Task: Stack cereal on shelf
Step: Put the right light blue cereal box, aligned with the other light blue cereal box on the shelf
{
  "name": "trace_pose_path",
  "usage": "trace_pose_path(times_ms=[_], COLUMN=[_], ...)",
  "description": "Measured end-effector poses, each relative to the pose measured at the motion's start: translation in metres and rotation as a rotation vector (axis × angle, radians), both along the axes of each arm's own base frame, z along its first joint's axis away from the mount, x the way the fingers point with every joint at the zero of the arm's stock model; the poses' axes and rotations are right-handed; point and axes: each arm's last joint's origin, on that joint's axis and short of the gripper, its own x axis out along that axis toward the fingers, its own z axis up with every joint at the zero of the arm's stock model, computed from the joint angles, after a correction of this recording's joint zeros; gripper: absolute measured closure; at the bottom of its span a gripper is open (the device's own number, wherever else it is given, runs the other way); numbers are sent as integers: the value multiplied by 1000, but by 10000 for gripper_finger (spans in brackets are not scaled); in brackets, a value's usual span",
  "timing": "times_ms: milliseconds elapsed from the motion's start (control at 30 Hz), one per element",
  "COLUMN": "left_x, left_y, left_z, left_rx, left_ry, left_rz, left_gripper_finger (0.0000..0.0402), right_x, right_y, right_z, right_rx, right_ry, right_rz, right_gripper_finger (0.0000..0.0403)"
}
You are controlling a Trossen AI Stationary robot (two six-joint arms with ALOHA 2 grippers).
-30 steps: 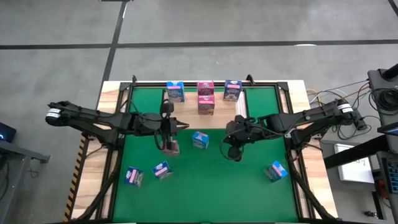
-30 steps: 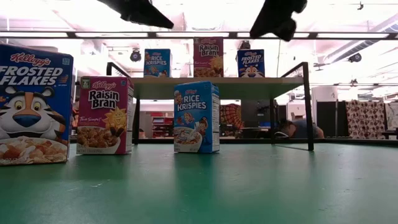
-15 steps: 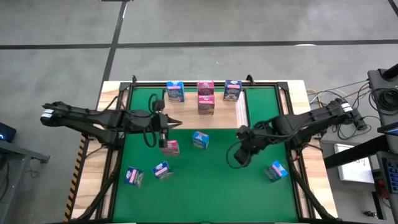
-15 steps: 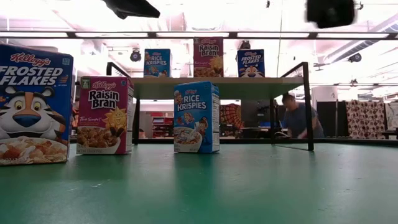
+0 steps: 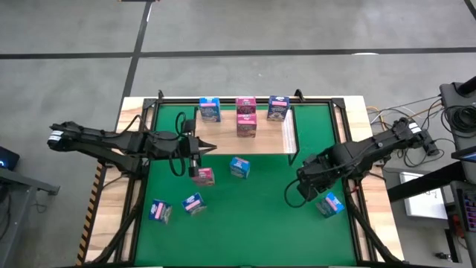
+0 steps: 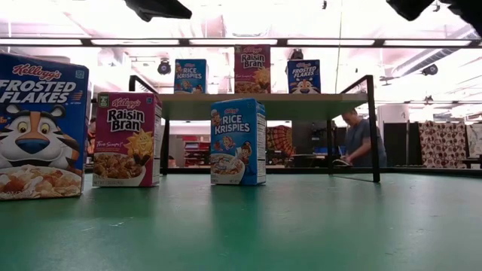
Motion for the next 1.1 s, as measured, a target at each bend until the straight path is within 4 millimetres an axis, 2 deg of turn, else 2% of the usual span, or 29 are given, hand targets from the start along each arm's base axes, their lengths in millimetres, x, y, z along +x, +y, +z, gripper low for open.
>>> trace_pose_path(times_ms=[133, 400, 567, 767, 1100], left_x=[0, 0, 0, 0, 0], left_y=[0, 0, 0, 0, 0], left_z=[0, 0, 0, 0, 0], left_rx=[6, 9, 9, 9, 9], left_ry=[1, 5, 4, 2, 2], left_rz=[-2, -3, -4, -4, -4], left_gripper_finger=[401, 401, 401, 401, 401], right_x=[-3, -21, -35, -41, -47], right_y=[8, 35, 51, 63, 59], right_z=[-2, -10, -23, -34, -57], right_rx=[34, 10, -41, -60, -127], right_ry=[42, 114, 150, 112, 159], right_rz=[-34, -46, -16, 19, 48], right_gripper_finger=[326, 187, 132, 106, 119])
